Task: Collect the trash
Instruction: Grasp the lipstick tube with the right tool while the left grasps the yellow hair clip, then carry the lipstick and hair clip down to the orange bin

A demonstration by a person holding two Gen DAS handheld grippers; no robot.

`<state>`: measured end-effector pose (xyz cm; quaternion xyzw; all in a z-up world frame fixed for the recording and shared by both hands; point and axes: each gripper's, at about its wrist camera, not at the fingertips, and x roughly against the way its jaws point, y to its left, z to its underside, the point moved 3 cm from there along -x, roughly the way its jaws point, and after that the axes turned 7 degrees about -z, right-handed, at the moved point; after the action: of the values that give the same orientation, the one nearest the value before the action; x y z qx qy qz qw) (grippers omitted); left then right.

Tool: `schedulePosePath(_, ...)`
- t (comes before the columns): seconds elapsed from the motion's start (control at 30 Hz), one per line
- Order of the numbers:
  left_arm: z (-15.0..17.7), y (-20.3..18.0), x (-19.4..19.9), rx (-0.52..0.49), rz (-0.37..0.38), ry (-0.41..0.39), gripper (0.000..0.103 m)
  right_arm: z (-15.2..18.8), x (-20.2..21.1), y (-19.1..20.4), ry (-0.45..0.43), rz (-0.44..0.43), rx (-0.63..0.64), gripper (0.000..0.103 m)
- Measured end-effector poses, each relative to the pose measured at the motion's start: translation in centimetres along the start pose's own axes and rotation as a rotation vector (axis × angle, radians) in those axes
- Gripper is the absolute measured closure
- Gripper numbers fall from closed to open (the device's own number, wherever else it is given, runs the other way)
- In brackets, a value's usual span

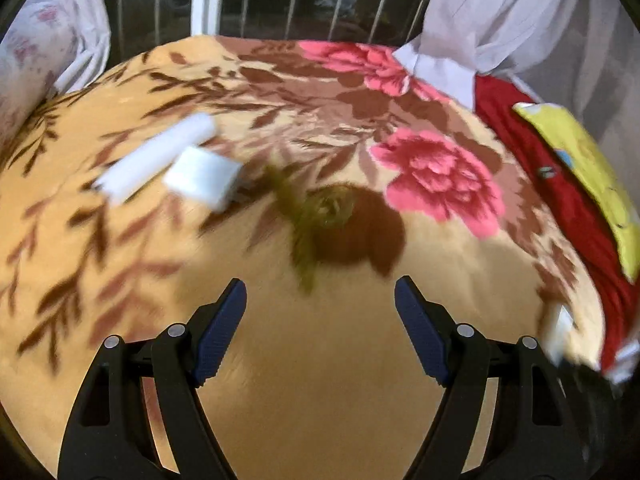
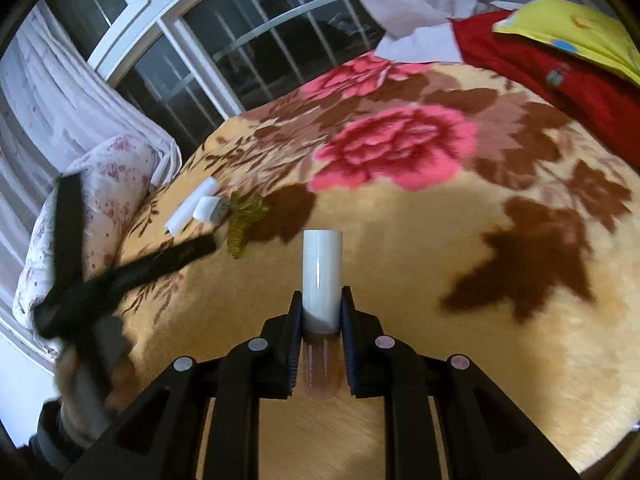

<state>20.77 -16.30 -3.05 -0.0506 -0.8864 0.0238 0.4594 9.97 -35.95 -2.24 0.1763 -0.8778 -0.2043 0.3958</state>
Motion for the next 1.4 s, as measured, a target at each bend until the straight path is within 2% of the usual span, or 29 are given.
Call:
schedulePosePath(0.13, -1.8, -1.2, -3.3, 0.026, -0.077, 0.032, 0.028, 0.5, 0.9, -0.7, -0.032, -0.01, 0.005, 0.085)
schedulePosePath(0.4, -4.0, -1.1, -6.9, 0.064, -0.176, 0.026, 0.029, 0.5, 0.2, -0.5, -0.045, -0.038, 0.026, 0.085)
schedulePosePath(0.43, -4.1, -1.2, -7.3, 0.063, -0.196, 0.023, 0.036, 0.6, 0.1, -0.5, -0.047, -0.04, 0.025, 0.085)
schedulePosePath(0.5, -4.2, -1.4, -7.7, 0.048, -0.23, 0.015, 0.044, 0.7, 0.0, -0.4, -0.049, -0.042, 0.027, 0.085)
schedulePosePath(0.53, -4.2, -1.5, -7.7, 0.04, -0.24, 0.006, 0.053, 0.7, 0.0, -0.4, -0.052, -0.042, 0.029, 0.085)
schedulePosePath(0.63, -4.2, -1.6, -7.6, 0.034, -0.236, -0.008, 0.057, 0.9, -0.1, -0.2, -0.054, -0.042, 0.033, 0.085)
schedulePosePath(0.8, -4.1, -1.6, -7.1, 0.045, -0.219, -0.031, 0.058, 1.1, 0.0, 0.1, -0.054, -0.047, 0.029, 0.085)
schedulePosePath(1.07, -2.4, -2.3, -2.2, -0.013, -0.181, -0.124, 0.06, 1.6, 0.7, 1.9, -0.048, -0.05, 0.051, 0.085)
schedulePosePath(1.17, -0.5, -1.7, 0.7, -0.044, -0.173, -0.154, 0.06, 2.4, 1.6, 3.5, -0.044, -0.06, 0.075, 0.085)
schedulePosePath(1.4, 7.0, 1.9, 7.7, -0.092, -0.133, -0.183, 0.06, 5.6, 3.4, 7.9, -0.025, -0.089, 0.148, 0.085)
